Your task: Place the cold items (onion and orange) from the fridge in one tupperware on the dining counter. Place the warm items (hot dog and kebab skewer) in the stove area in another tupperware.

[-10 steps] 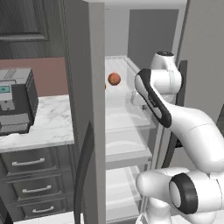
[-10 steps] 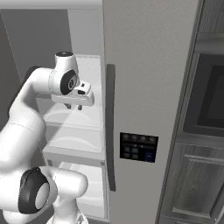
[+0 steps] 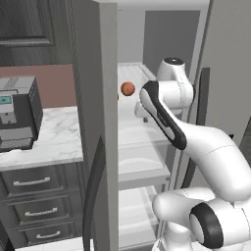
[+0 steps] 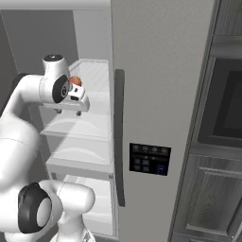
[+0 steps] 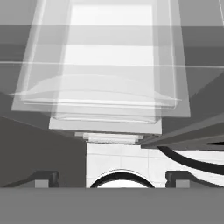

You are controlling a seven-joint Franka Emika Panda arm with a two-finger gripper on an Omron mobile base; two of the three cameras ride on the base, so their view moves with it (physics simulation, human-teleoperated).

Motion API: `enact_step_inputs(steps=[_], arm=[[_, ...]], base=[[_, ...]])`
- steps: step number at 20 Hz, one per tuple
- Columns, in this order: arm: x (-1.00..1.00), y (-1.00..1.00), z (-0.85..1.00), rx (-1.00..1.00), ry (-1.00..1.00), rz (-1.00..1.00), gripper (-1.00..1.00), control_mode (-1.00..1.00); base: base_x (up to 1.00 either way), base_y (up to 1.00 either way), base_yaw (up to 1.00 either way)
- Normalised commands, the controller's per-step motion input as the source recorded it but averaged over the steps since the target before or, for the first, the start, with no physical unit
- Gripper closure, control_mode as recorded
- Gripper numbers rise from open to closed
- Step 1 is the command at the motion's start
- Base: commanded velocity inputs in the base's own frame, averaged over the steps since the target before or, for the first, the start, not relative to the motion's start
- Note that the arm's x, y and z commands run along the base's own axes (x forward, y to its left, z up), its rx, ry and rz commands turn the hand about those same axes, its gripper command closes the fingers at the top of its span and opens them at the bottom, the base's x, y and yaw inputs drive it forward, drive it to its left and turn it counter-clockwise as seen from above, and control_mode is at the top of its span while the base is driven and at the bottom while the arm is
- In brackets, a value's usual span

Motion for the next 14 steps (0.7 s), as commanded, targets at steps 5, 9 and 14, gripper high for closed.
enact_step_inputs(steps=[5,9,14], arm=[[0.00,0.43,0.48,0.07,-0.19,0.00,-1.00,-1.00],[0.00,0.29,0.59,0.05,-0.09,0.00,-1.00,-1.00],[0.09,0.25,0.28,0.09,-0.11,0.00,-1.00,-1.00]], base=[[0.00,0.00,0.00],[0.00,0.00,0.00],[0.00,0.00,0.00]])
